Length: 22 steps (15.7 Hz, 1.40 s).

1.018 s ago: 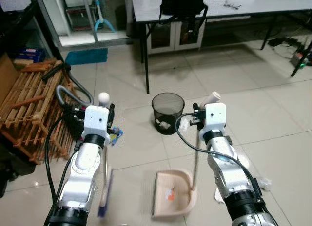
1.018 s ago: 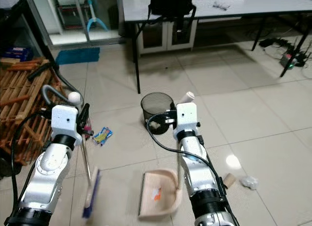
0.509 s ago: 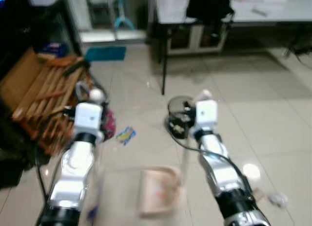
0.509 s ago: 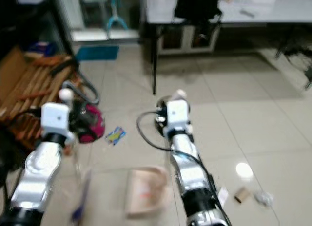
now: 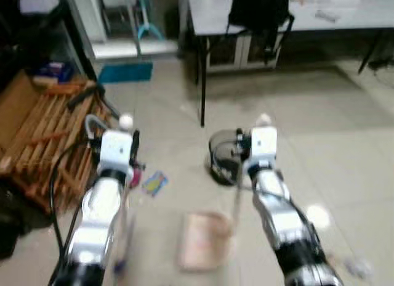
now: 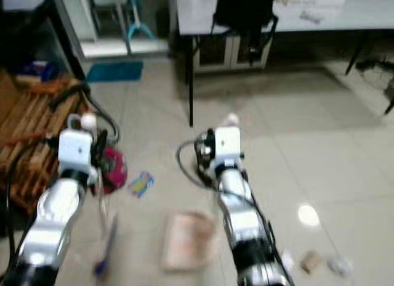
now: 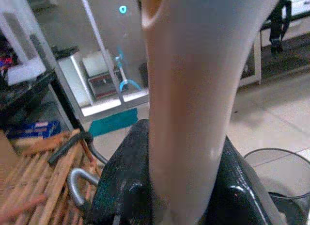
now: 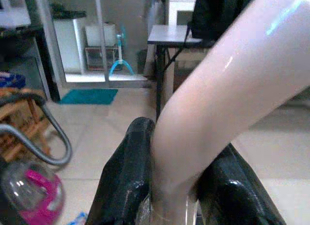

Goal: Sweep floor

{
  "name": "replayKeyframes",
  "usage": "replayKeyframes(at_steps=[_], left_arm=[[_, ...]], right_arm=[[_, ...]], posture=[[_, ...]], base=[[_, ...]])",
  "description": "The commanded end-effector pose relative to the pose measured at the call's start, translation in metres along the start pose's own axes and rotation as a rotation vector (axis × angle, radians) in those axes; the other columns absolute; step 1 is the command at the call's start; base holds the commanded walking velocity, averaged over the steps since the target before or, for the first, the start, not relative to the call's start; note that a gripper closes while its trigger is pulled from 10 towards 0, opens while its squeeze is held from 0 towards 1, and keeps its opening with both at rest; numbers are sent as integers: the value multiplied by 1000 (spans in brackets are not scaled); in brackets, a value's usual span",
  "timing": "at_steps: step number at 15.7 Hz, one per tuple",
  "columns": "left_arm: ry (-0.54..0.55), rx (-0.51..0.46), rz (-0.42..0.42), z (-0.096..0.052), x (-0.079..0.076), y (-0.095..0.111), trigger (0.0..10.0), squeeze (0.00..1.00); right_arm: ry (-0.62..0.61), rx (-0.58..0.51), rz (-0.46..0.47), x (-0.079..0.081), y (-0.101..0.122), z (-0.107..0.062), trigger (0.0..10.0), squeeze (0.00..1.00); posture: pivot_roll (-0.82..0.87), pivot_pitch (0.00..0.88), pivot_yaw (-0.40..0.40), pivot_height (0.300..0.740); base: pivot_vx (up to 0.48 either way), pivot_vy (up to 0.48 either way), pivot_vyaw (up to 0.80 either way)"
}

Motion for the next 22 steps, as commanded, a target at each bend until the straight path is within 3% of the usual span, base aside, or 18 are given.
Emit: replayKeyframes(at_steps=[1, 12, 15, 19, 22], left_arm=[[-10, -54, 0, 4, -3, 14, 10000, 0], [-18, -57, -5, 3, -5, 13, 10000, 0], [-20, -57, -2, 2, -5, 13, 10000, 0], [-22, -57, -1, 2, -6, 13, 10000, 0], [-25, -56, -3, 4, -7, 13, 10000, 0]], right_arm=[[-6, -42, -17, -5, 11, 3, 10000, 0], [-6, -57, -4, -6, 11, 2, 10000, 0], [28, -50, -27, 1, 8, 1, 10000, 0], [31, -42, -9, 1, 7, 0, 10000, 0], [6, -38, 4, -3, 6, 1, 10000, 0]], posture=[[6, 0, 60, 740], [5, 0, 57, 740], [7, 0, 56, 740], [6, 0, 56, 740], [5, 0, 55, 740]], base=[[412, 0, 0], [414, 0, 0], [416, 0, 0], [408, 0, 784], [400, 0, 0]])
Point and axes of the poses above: a point about 5 cm out from each wrist's last joint towards the gripper, its own z axis pointing out of the wrist towards the gripper, its own y axis along the axis of the wrist's last joint, x = y × z, the point moved 3 cm from there along z, pointing out of the wrist towards the gripper, and after that the axes turned 5 degrees about z, right-handed, at the moved point
